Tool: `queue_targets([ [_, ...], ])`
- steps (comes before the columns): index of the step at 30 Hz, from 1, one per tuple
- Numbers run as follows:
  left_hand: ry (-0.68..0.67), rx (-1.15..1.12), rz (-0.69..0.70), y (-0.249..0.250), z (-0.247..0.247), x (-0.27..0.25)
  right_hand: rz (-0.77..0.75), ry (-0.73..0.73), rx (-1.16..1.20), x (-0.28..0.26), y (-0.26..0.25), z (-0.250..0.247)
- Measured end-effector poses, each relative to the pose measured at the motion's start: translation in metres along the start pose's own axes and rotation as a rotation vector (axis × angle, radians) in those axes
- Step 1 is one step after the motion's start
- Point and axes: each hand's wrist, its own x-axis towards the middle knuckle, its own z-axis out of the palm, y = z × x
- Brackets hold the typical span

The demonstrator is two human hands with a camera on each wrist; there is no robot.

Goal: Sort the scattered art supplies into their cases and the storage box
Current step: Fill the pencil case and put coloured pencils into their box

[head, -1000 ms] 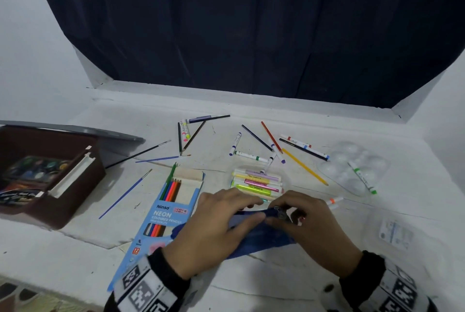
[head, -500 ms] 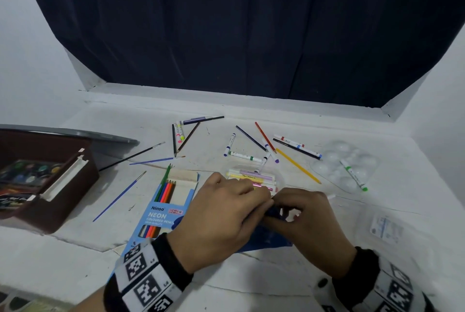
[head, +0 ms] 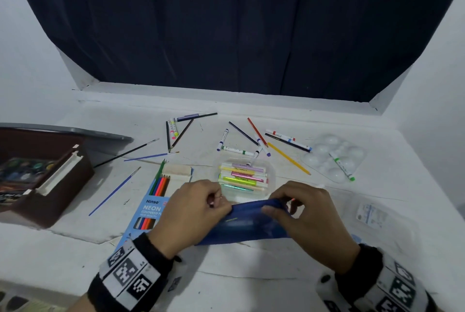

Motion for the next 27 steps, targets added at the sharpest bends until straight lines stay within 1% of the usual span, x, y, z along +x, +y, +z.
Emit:
queue_targets([
  [5, 0.034, 0.109, -0.128, -0.033, 0.0, -0.018, 0.07, -0.133, -0.085, -0.014, 0.022, -0.011],
  [8, 0.058, 0.114, -0.21, -0.055, -0.003, -0.031, 0.118, -0.201, -0.132, -0.021, 0.033, -0.012],
  [10, 0.07, 0.06, -0.214, -0.063, -0.002, -0.038, 0.128, -0.267, -0.174, -0.022, 0.038, -0.011],
  [13, 0.068, -0.041, -0.205, -0.062, 0.003, -0.046, 0.093, -0.404, -0.254, -0.02, 0.039, -0.005],
  [16, 0.062, -0.099, -0.211, -0.057, 0.005, -0.052, 0.043, -0.571, -0.325, -0.016, 0.037, 0.009],
  [18, 0.065, -0.134, -0.21, -0.053, 0.005, -0.055, 0.048, -0.669, -0.347, -0.012, 0.034, 0.023],
  [20, 0.072, -0.176, -0.196, -0.053, 0.003, -0.058, 0.041, -0.681, -0.356, -0.008, 0.033, 0.032],
  [24, 0.084, -0.282, -0.196, -0.059, -0.019, -0.066, 0.025, -0.621, -0.297, 0.004, 0.026, 0.037],
  [25, 0.117, -0.289, -0.181, -0.062, -0.028, -0.069, 0.021, -0.587, -0.264, 0.005, 0.022, 0.038],
  [27, 0.231, -0.28, -0.121, -0.069, -0.05, -0.073, 0.03, -0.503, -0.201, 0.009, 0.008, 0.043],
])
